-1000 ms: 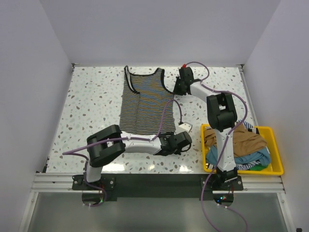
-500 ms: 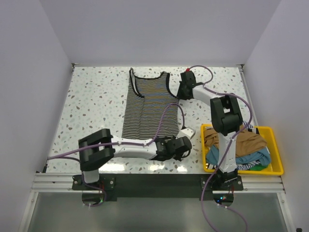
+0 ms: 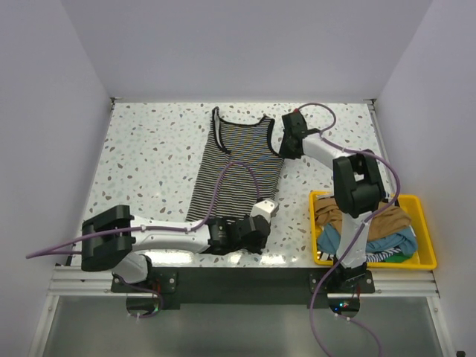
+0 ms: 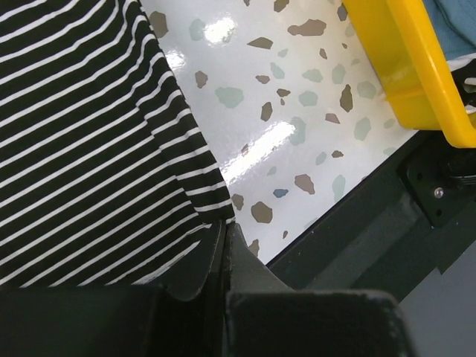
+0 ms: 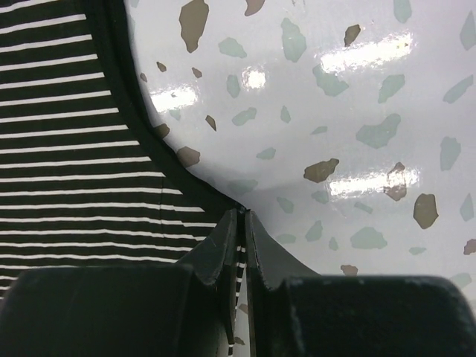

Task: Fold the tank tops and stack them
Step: Fold the tank top

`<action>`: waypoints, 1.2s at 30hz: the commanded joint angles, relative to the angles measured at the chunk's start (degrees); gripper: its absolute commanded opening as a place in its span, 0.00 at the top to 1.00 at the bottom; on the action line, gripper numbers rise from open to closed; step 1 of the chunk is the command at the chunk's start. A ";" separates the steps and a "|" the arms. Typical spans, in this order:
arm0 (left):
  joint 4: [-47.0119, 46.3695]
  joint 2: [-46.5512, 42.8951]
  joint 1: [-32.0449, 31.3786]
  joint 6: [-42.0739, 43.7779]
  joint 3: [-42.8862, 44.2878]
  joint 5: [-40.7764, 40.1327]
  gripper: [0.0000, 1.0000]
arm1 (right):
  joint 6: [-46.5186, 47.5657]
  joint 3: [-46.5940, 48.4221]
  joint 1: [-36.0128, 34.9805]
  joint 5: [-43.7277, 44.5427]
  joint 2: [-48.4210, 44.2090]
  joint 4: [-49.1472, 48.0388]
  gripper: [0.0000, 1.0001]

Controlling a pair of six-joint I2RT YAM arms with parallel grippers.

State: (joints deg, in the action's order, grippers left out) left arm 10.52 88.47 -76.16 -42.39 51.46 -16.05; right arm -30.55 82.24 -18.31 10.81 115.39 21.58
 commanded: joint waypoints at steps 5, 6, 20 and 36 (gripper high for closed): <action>2.66 -7.95 1.19 -7.70 -4.00 -6.79 1.00 | -2.24 3.36 -1.47 1.41 -4.83 1.09 1.00; 3.09 -8.65 1.36 -8.14 -5.13 -7.23 1.00 | -2.41 3.72 -1.91 1.67 -4.83 1.09 1.00; 12.49 -17.80 6.90 -17.54 -14.63 -10.49 1.00 | -3.91 22.42 -12.19 4.84 7.82 5.57 1.00; 22.26 -22.11 7.69 -22.56 -16.22 -13.04 1.00 | -4.52 33.43 -17.03 5.72 16.70 7.95 1.00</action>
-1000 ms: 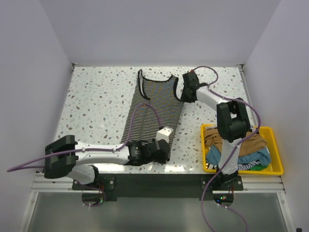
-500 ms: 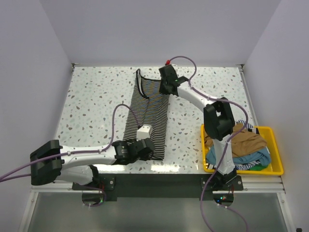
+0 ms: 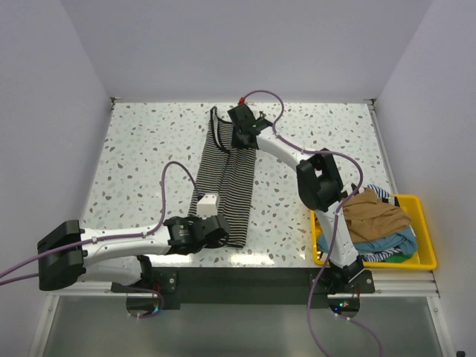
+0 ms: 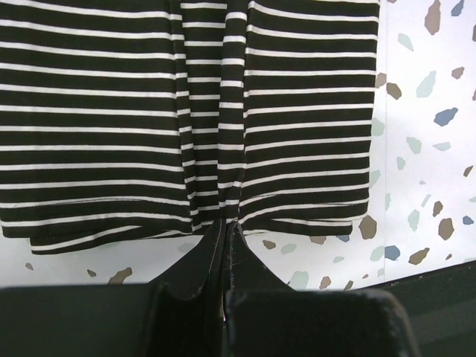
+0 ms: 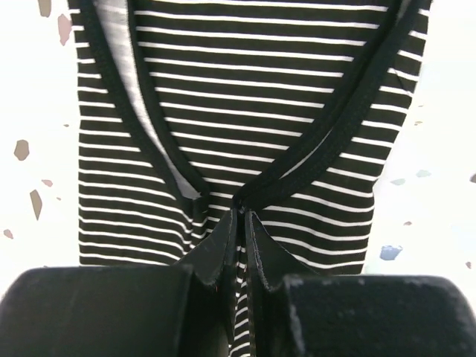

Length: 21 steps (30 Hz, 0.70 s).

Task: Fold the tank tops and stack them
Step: Fold the tank top

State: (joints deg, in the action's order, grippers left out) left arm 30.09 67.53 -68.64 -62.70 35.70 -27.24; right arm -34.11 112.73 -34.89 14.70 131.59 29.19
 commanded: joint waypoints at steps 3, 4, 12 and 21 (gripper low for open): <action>3.31 -0.91 0.17 -2.43 -0.63 -1.76 1.00 | -0.87 3.81 -0.79 1.91 1.47 0.52 1.00; 3.40 -0.82 0.17 -2.26 -0.55 -1.76 1.00 | -0.87 4.42 -0.88 2.00 1.74 0.60 1.00; 3.58 -0.47 0.17 -2.34 -0.90 -1.58 1.00 | -1.14 4.25 -1.05 1.03 3.49 -0.62 1.00; 5.59 -3.53 0.09 -0.85 1.47 -2.37 0.58 | -0.35 3.46 -1.05 -3.18 1.39 -4.49 0.60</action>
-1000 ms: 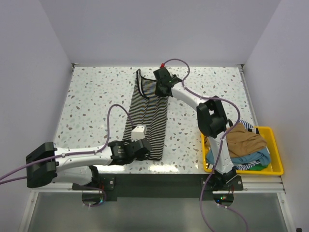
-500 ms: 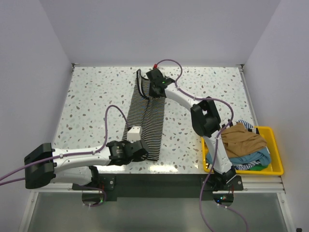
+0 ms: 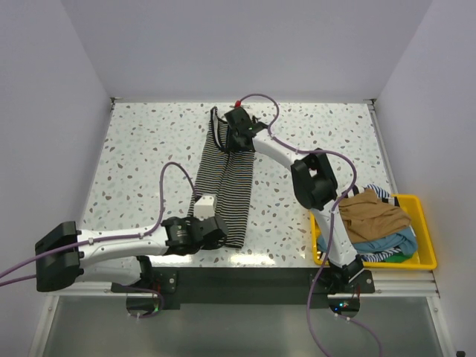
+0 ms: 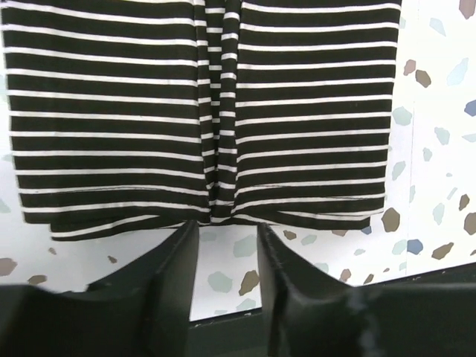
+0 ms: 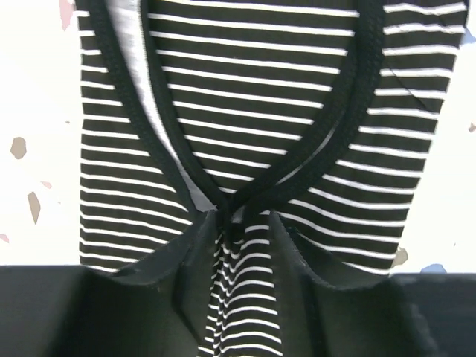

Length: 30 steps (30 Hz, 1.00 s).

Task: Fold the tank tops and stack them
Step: Fold the tank top

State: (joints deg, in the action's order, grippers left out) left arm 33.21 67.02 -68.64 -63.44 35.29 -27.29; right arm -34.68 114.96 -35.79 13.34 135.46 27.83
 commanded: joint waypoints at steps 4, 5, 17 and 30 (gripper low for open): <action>5.46 -5.76 1.84 2.08 6.36 -5.93 0.53 | 1.10 -1.04 -0.07 -0.61 -6.86 -2.79 0.48; 5.55 -6.03 2.71 3.05 8.20 -6.11 0.52 | 1.28 -1.75 -0.07 -0.08 -8.18 -2.26 0.46; -11.31 5.39 31.26 21.95 12.27 4.09 0.61 | -2.06 -26.00 -1.74 -2.36 -19.79 -6.99 0.87; -18.80 5.49 37.00 20.11 -2.85 12.87 0.52 | -3.38 -44.47 -10.26 0.19 -26.04 -11.58 0.74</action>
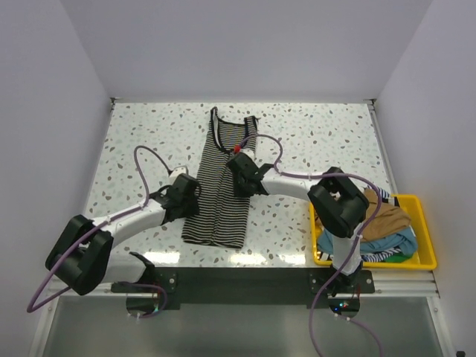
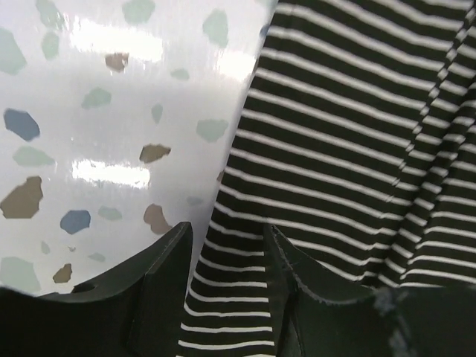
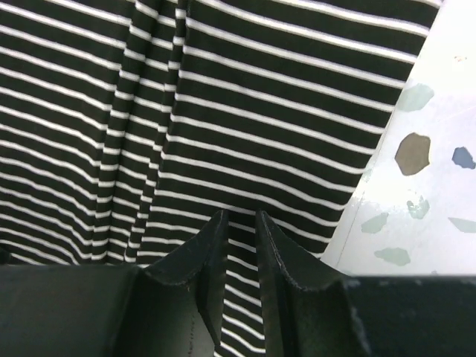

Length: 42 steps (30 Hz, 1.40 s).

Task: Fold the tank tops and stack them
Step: Fold the tank top

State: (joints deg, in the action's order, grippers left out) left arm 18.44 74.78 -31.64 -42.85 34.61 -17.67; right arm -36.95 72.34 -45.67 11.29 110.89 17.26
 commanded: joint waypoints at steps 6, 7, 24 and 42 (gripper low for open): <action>-6.83 -4.03 -0.79 -3.90 -8.94 6.85 0.53 | 0.30 -0.88 0.93 5.06 1.87 1.90 0.71; -7.36 -4.03 -1.40 -4.52 -9.29 6.95 0.53 | 0.47 -0.97 1.37 5.06 2.05 1.90 0.71; -1.92 -10.53 -11.43 -11.03 -10.27 7.02 0.46 | 1.62 -11.58 6.30 0.75 -12.52 1.28 0.53; -6.66 -12.38 -15.47 -15.76 -15.97 20.14 0.44 | -8.93 -34.01 0.32 -0.74 -40.75 12.10 0.42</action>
State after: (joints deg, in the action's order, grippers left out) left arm 10.04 60.93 -46.11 -56.34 20.84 1.15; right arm -42.11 39.64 -44.16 11.68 72.60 28.05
